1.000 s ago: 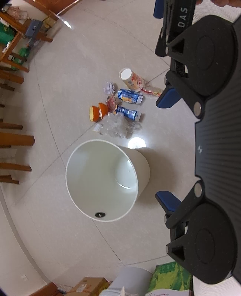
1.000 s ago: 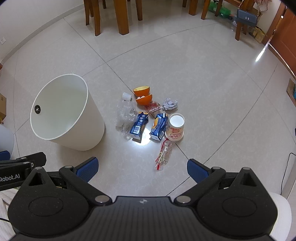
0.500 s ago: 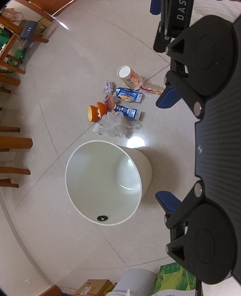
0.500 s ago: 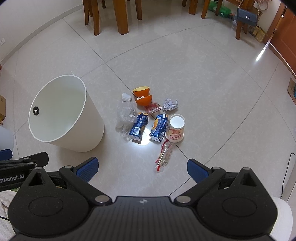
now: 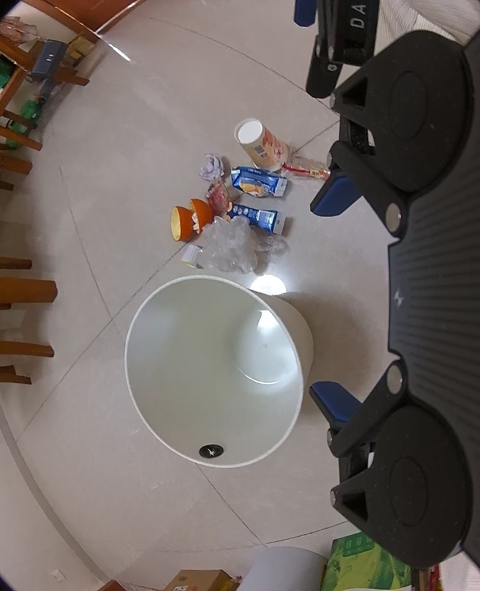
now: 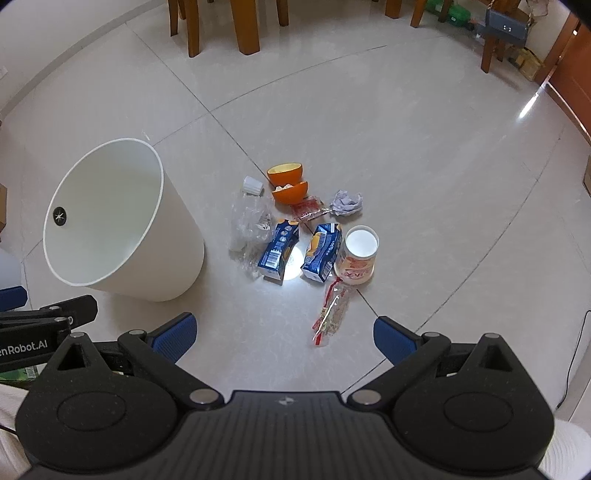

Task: Collect trash
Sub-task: 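Move both tools toward the white bin and the trash pile, then clamp the white bin rim with the left gripper while the right tool approaches the trash, then grasp the clear red-striped wrapper with the right gripper, then carry the wrapper over the bin and open the right gripper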

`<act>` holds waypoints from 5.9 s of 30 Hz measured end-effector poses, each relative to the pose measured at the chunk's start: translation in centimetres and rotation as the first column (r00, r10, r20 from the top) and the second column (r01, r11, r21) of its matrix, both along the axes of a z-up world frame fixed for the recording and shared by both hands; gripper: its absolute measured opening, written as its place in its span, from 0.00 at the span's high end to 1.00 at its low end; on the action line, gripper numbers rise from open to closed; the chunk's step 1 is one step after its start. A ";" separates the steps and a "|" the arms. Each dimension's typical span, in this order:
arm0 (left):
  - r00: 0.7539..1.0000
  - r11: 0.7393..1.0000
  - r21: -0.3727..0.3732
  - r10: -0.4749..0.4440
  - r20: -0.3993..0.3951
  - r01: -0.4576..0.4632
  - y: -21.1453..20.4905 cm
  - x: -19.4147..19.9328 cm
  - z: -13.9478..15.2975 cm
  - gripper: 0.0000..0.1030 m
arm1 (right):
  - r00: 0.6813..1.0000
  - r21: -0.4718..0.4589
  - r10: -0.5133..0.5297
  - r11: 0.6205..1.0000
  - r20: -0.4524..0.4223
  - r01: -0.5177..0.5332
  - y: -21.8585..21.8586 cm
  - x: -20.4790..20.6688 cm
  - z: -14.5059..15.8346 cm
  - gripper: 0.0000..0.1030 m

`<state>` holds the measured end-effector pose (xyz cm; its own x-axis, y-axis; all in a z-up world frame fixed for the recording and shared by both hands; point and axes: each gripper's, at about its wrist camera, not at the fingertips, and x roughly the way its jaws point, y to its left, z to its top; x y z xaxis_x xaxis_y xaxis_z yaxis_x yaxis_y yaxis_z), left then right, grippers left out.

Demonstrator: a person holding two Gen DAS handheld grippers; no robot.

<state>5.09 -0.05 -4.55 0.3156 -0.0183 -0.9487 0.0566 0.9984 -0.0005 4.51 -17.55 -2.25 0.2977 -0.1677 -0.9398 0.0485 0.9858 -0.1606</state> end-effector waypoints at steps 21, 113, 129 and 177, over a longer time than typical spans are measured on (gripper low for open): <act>0.999 0.997 0.071 -0.040 0.016 0.038 5.0 7.7 -5.7 0.07 | 0.992 -0.003 0.121 0.993 -0.046 -0.121 1.0 6.8 -5.6 0.00; 0.987 0.991 0.135 0.044 -0.154 -0.023 17.4 16.9 -12.4 0.88 | 0.997 -0.035 0.064 0.997 -0.035 -0.065 -4.8 8.1 -12.3 0.00; 0.987 0.991 0.127 0.060 -0.150 -0.041 18.0 17.3 -13.1 0.88 | 0.968 0.032 -0.235 0.971 -0.085 0.238 -15.5 6.1 -28.1 0.01; 0.984 0.995 0.080 0.074 -0.163 -0.062 19.2 17.8 -13.0 0.88 | 0.963 0.026 0.241 0.970 -0.120 -0.240 1.3 8.5 -10.4 0.69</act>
